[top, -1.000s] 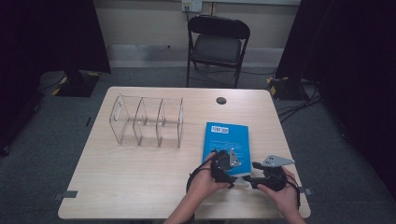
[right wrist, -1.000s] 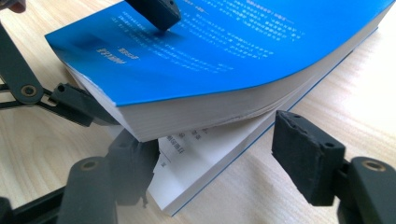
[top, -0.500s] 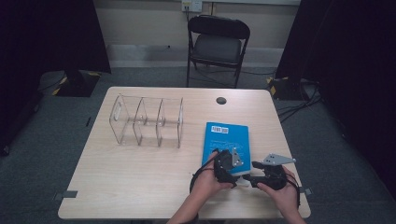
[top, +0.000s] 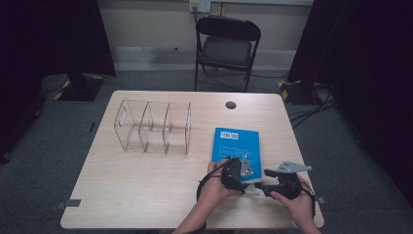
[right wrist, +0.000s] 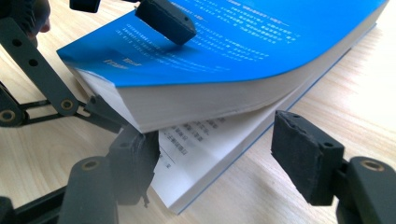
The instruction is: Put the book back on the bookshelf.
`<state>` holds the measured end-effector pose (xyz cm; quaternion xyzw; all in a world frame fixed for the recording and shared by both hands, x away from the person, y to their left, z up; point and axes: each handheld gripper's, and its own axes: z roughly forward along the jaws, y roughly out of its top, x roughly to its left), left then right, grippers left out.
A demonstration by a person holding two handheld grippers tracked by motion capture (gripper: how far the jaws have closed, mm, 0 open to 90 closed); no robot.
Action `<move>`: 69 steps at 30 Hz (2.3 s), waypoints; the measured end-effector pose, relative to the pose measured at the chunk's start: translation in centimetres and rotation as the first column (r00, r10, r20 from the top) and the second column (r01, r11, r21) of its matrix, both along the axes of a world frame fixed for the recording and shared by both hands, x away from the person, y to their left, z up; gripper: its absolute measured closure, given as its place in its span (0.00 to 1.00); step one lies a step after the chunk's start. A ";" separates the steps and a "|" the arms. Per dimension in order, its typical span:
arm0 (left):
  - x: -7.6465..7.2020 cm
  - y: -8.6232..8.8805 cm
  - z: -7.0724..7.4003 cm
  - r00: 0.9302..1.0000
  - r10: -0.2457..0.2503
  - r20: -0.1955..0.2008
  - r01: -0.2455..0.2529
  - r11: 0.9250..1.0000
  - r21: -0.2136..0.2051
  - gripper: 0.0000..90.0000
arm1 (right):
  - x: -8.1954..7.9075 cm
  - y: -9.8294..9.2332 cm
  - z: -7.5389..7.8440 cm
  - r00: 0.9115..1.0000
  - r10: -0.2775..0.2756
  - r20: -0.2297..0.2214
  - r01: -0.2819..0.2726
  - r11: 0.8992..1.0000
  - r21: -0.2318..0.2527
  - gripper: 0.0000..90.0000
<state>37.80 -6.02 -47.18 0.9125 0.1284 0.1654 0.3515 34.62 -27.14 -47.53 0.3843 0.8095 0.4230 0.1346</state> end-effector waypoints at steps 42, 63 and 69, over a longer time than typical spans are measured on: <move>0.0 -0.7 3.1 0.997 -0.047 -0.060 0.055 0.990 0.131 0.72 | -0.6 -2.5 -2.4 0.998 0.064 -0.015 -0.065 0.995 -0.081 0.19; 0.8 -0.8 5.0 0.992 -0.015 -0.128 0.035 0.988 0.150 0.76 | -1.1 -2.0 -2.4 0.993 0.122 0.007 -0.120 0.982 -0.146 0.16; 1.1 -0.8 5.7 0.990 -0.001 -0.143 0.024 0.987 0.157 0.78 | -1.1 -1.9 -2.5 0.992 0.128 0.007 -0.125 0.982 -0.143 0.16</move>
